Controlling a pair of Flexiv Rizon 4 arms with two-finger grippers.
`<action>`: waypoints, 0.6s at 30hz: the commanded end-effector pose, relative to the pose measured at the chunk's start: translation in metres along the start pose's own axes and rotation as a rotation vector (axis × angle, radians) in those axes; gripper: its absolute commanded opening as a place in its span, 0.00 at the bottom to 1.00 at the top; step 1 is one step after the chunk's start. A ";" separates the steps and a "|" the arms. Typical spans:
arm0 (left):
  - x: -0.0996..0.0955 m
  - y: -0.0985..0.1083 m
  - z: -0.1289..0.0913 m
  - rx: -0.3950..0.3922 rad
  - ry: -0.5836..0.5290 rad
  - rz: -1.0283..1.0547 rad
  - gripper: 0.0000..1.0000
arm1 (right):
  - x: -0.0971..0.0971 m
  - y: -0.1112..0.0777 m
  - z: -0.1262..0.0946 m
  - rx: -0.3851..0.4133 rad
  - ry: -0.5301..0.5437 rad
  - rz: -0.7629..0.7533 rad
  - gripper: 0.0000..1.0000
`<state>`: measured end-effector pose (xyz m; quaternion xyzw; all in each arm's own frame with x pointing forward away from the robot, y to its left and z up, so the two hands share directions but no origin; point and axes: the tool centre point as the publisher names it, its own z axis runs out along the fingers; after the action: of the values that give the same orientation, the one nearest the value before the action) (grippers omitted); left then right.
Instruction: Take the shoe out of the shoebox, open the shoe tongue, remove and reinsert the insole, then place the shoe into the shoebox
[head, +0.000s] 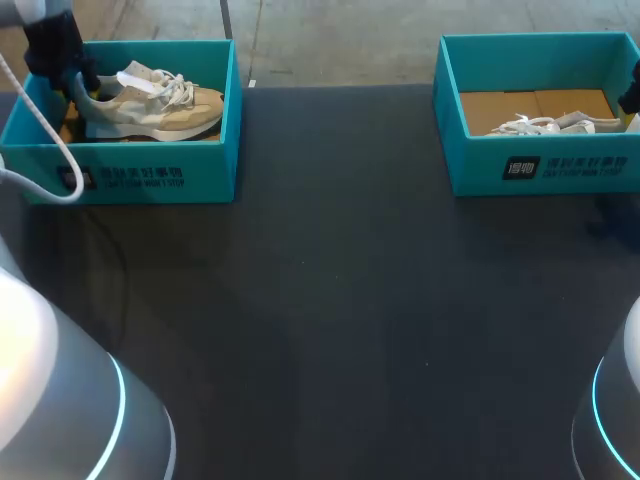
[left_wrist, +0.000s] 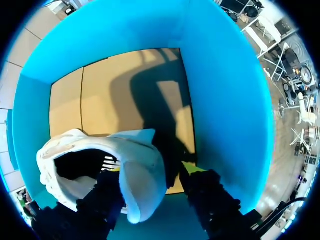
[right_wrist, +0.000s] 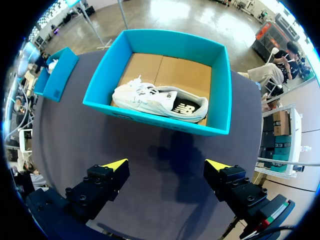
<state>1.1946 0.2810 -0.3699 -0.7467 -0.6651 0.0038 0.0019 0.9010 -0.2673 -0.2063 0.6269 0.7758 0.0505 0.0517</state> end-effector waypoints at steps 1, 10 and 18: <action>0.000 0.005 0.008 0.008 0.009 0.003 0.50 | 0.000 0.000 0.000 0.000 0.001 0.000 1.00; 0.004 0.007 0.013 0.013 0.029 -0.001 0.36 | 0.000 0.000 0.000 0.000 0.001 0.000 1.00; 0.008 0.004 0.009 0.019 0.053 0.022 0.02 | 0.000 0.000 0.000 0.000 0.001 0.000 1.00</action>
<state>1.1954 0.2881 -0.3821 -0.7530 -0.6575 -0.0127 0.0222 0.9010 -0.2673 -0.2063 0.6268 0.7758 0.0505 0.0516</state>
